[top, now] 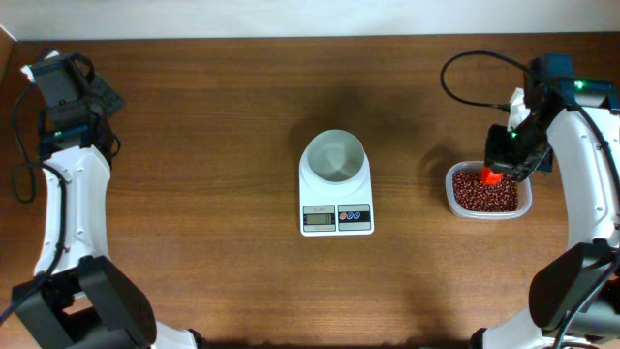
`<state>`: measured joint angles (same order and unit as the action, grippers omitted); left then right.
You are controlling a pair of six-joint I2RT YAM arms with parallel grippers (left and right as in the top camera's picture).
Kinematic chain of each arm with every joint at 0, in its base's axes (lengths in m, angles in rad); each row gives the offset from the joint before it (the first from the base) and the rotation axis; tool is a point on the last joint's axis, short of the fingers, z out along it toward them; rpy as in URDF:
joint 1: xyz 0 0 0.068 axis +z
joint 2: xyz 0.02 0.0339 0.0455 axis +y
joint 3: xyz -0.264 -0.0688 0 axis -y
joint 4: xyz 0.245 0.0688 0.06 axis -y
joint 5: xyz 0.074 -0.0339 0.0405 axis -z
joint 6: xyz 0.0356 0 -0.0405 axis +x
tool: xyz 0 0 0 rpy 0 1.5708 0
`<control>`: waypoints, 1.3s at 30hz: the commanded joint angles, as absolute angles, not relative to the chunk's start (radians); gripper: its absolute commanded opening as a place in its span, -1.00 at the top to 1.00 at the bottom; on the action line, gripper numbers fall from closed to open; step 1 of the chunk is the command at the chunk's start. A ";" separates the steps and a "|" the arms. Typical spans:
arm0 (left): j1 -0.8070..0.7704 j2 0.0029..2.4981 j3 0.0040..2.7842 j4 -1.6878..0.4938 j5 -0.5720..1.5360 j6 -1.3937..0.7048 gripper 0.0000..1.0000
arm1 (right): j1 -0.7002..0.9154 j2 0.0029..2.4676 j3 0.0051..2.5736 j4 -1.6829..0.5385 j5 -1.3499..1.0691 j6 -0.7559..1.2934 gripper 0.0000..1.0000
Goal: Scoop item into bowl and weigh 50g on scale
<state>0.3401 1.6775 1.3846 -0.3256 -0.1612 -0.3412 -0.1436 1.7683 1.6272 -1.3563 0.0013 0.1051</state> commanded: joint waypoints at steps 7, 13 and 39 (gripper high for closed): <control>0.340 1.683 1.396 -0.611 0.099 -0.354 1.00 | -0.298 1.761 1.652 -1.465 -0.062 -0.025 0.92; 0.338 1.683 1.396 -0.720 0.146 -0.350 1.00 | -0.414 1.761 1.616 -1.451 -0.273 -0.233 0.92; -0.080 1.693 1.396 -0.977 0.267 0.070 1.00 | -0.334 1.780 1.414 -1.256 -0.240 -0.148 0.92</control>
<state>-0.0055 1.6779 1.3876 -0.9119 0.2329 -0.0025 -0.3386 1.7687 1.4281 -1.2476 -0.2234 -0.1600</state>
